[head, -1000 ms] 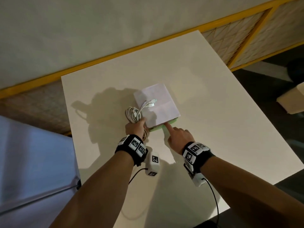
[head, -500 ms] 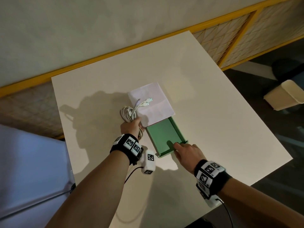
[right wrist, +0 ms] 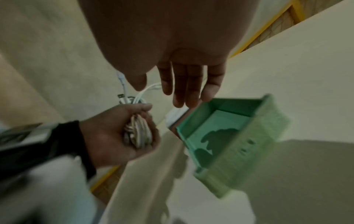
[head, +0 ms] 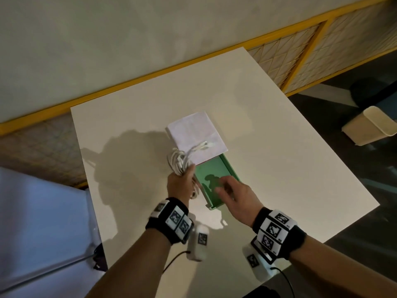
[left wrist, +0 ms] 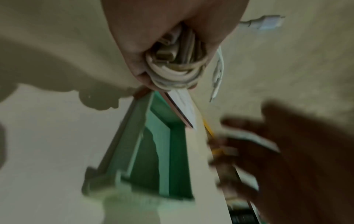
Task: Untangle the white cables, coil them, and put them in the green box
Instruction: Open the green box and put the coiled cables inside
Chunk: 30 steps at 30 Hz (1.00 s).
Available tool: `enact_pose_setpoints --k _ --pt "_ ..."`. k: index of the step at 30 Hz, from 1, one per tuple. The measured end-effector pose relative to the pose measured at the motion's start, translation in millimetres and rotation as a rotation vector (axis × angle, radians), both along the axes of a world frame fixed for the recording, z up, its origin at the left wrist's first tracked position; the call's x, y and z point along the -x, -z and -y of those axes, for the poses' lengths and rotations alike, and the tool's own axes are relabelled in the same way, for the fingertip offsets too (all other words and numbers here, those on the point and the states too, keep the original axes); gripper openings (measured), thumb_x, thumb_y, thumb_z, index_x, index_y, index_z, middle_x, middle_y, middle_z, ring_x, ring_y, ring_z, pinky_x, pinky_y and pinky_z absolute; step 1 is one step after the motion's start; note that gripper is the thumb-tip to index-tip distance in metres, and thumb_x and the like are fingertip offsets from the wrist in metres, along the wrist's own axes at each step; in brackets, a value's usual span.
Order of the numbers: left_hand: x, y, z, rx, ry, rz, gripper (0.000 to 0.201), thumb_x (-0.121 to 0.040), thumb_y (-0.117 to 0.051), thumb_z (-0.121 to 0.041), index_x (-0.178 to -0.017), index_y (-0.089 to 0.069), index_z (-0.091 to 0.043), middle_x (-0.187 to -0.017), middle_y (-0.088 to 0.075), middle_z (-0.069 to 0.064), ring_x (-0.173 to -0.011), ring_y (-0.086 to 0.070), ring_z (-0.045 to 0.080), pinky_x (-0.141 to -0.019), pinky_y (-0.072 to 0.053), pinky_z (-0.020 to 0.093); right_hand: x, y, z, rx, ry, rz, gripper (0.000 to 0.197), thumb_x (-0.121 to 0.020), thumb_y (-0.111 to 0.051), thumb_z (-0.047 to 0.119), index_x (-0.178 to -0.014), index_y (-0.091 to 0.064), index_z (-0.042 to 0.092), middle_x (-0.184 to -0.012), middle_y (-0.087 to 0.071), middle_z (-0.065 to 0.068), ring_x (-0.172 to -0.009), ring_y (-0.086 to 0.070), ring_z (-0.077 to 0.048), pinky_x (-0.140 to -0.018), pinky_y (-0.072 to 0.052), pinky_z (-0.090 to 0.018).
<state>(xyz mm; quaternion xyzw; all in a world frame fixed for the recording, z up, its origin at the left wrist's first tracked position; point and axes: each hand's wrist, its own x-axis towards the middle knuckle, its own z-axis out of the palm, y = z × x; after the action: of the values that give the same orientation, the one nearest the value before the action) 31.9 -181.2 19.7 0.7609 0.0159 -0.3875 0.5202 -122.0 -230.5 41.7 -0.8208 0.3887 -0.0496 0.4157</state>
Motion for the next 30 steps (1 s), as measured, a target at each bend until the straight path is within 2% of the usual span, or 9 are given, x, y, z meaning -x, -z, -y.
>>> enact_pose_setpoints --k 3,6,10,13,15,19,23,26,30 --pt "30.9 -0.8 -5.9 0.054 0.122 -0.056 0.014 -0.083 -0.065 -0.017 -0.071 -0.063 -0.008 -0.064 -0.057 0.007 -0.049 -0.052 0.014 -0.048 -0.043 0.023 -23.5 -19.3 1.5 -0.091 -0.038 0.048 0.037 -0.092 -0.05 0.038 -0.119 -0.053 0.012 -0.101 -0.052 0.006 -0.089 -0.051 -0.01 -0.067 -0.034 -0.013" --pt "45.8 0.5 -6.1 0.05 0.232 -0.093 0.024 -0.091 -0.052 -0.011 -0.111 -0.06 0.0 -0.092 -0.062 0.003 -0.089 -0.061 0.025 -0.077 -0.057 0.034 -35.2 -29.0 0.0 -0.084 -0.025 -0.034 0.034 -0.092 -0.05 0.04 -0.104 -0.057 0.01 -0.093 -0.053 0.001 -0.085 -0.049 -0.014 -0.068 -0.03 -0.019" --pt "39.9 -3.8 -13.2 -0.01 0.209 0.01 0.013 -0.087 -0.056 -0.006 -0.074 -0.057 -0.003 -0.053 -0.055 0.003 -0.042 -0.057 0.011 -0.036 -0.043 0.016 -30.3 -36.9 0.5 0.097 0.009 -0.271 0.046 -0.09 -0.042 0.051 -0.079 -0.06 0.011 -0.077 -0.064 -0.009 -0.072 -0.06 -0.028 -0.064 -0.045 -0.029" --pt "29.7 -7.0 -24.5 -0.025 0.223 0.075 0.025 -0.084 -0.062 -0.018 -0.063 -0.057 -0.004 -0.048 -0.056 0.005 -0.04 -0.06 0.02 -0.047 -0.05 0.031 -16.9 -39.5 0.9 0.495 -0.021 -0.097 0.032 -0.087 -0.042 0.041 -0.085 -0.056 0.012 -0.077 -0.063 -0.007 -0.067 -0.06 -0.028 -0.067 -0.051 -0.034" --pt "26.9 -7.5 -29.2 -0.02 0.222 0.061 0.026 -0.08 -0.064 -0.018 -0.058 -0.057 -0.006 -0.042 -0.055 0.001 -0.042 -0.061 0.025 -0.049 -0.048 0.032 -10.8 -32.0 1.8 0.593 -0.102 0.026 0.037 -0.085 -0.045 0.043 -0.108 -0.052 0.015 -0.103 -0.06 -0.01 -0.092 -0.058 -0.029 -0.083 -0.05 -0.038" --pt "27.3 -12.3 -30.2 0.006 0.328 -0.056 0.024 -0.079 -0.068 -0.018 -0.061 -0.058 -0.008 -0.038 -0.054 0.0 -0.042 -0.056 0.025 -0.048 -0.044 0.028 -14.5 -10.0 15.9 0.084 -0.09 0.008 0.061 -0.093 -0.045 0.042 -0.144 -0.023 0.016 -0.146 -0.037 -0.012 -0.134 -0.035 -0.025 -0.111 -0.03 -0.037" --pt "31.7 -19.1 -27.1 0.077 0.319 -0.148 0.02 -0.086 -0.066 -0.015 -0.068 -0.061 -0.007 -0.045 -0.051 0.004 -0.039 -0.053 0.02 -0.044 -0.045 0.024 -18.9 0.1 17.9 -0.067 -0.011 0.044 0.033 -0.099 -0.037 0.022 -0.126 -0.052 0.01 -0.116 -0.064 -0.016 -0.106 -0.059 -0.028 -0.091 -0.042 -0.028" --pt "34.7 -16.9 -23.7 0.145 0.302 -0.125 0.011 -0.088 -0.065 -0.018 -0.082 -0.066 -0.008 -0.048 -0.054 0.004 -0.042 -0.055 0.021 -0.047 -0.048 0.026 -23.4 4.8 10.5 -0.167 0.13 0.122 0.027 -0.098 -0.041 0.024 -0.103 -0.064 0.011 -0.086 -0.068 -0.018 -0.074 -0.06 -0.028 -0.075 -0.051 -0.039" --pt "37.0 -16.1 -20.1 0.168 0.318 -0.06 0.01 -0.088 -0.065 -0.02 -0.08 -0.067 -0.016 -0.062 -0.064 0.004 -0.052 -0.062 0.019 -0.046 -0.049 0.021 -30.9 8.9 4.9 -0.409 0.352 0.238 0.023 -0.088 -0.048 0.038 -0.088 -0.071 0.035 -0.091 -0.072 -0.017 -0.085 -0.067 -0.038 -0.082 -0.054 -0.054"
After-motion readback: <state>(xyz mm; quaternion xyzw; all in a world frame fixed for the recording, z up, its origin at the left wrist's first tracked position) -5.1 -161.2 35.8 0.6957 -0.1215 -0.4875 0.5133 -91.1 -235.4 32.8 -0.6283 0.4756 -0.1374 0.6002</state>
